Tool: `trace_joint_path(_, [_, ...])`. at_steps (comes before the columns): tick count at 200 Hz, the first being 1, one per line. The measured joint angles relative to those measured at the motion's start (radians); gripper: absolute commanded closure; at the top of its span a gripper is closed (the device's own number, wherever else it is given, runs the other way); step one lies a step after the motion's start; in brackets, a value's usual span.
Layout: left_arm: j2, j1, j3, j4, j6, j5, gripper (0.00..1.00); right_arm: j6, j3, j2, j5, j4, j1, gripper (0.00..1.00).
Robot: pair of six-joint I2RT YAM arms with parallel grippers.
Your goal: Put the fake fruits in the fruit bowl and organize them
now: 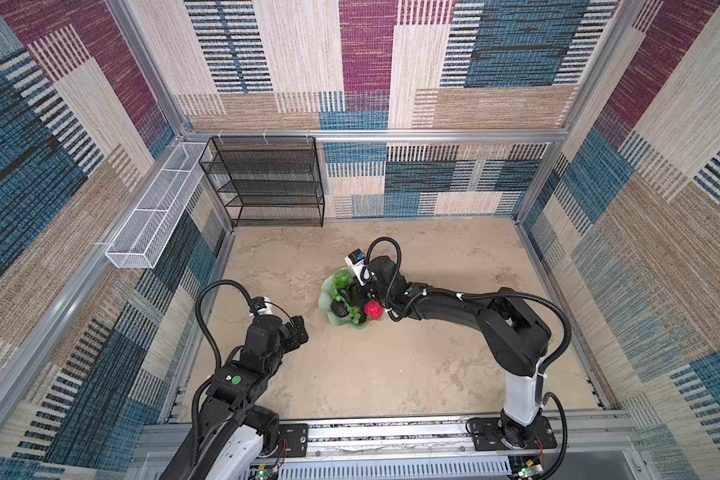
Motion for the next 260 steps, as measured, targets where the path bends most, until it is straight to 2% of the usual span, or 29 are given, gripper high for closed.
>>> trace_joint_path(4, [0.0, 0.0, -0.001, 0.002, 0.0, -0.003, 0.06, 0.005, -0.01, -0.007, -0.001, 0.0, -0.001, 0.0])
trace_joint_path(25, [0.007, 0.002, -0.007, 0.036, 0.005, -0.026, 0.03, 0.007, -0.087, -0.091, -0.003, 0.011, -0.013, 0.0])
trace_joint_path(48, [0.06, 0.002, -0.026, 0.156, 0.034, -0.092, 0.02, 0.001, -0.248, -0.298, -0.006, 0.07, -0.053, 0.0])
trace_joint_path(69, [0.158, 0.003, -0.082, 0.332, 0.123, -0.187, 0.02, -0.018, -0.382, -0.482, 0.003, 0.158, -0.117, 0.0])
trace_joint_path(94, [0.304, 0.023, -0.142, 0.523, 0.243, -0.261, 0.01, -0.048, -0.572, -0.676, 0.073, 0.216, -0.217, 0.0])
trace_joint_path(113, [0.352, 0.072, -0.15, 0.64, 0.325, -0.286, 0.01, -0.074, -0.726, -0.814, 0.158, 0.262, -0.307, 0.0])
trace_joint_path(138, [0.412, 0.161, -0.237, 0.854, 0.426, -0.274, 0.01, -0.118, -0.882, -0.927, 0.277, 0.337, -0.402, 0.0])
trace_joint_path(155, [0.505, 0.242, -0.273, 0.944, 0.448, -0.244, 0.01, -0.121, -0.93, -0.932, 0.353, 0.398, -0.48, 0.0])
trace_joint_path(175, [0.607, 0.277, -0.26, 1.052, 0.46, -0.17, 0.01, -0.13, -0.986, -0.867, 0.415, 0.525, -0.54, 0.0])
trace_joint_path(203, [0.729, 0.298, -0.172, 1.138, 0.505, -0.118, 0.01, -0.145, -1.023, -0.708, 0.426, 0.694, -0.618, 0.0])
trace_joint_path(226, [0.837, 0.318, -0.213, 1.299, 0.525, -0.094, 0.01, -0.175, -1.058, -0.608, 0.423, 0.854, -0.651, 0.0])
trace_joint_path(260, [0.869, 0.326, -0.171, 1.325, 0.544, -0.064, 0.01, -0.189, -1.101, -0.452, 0.359, 1.057, -0.704, 0.0])
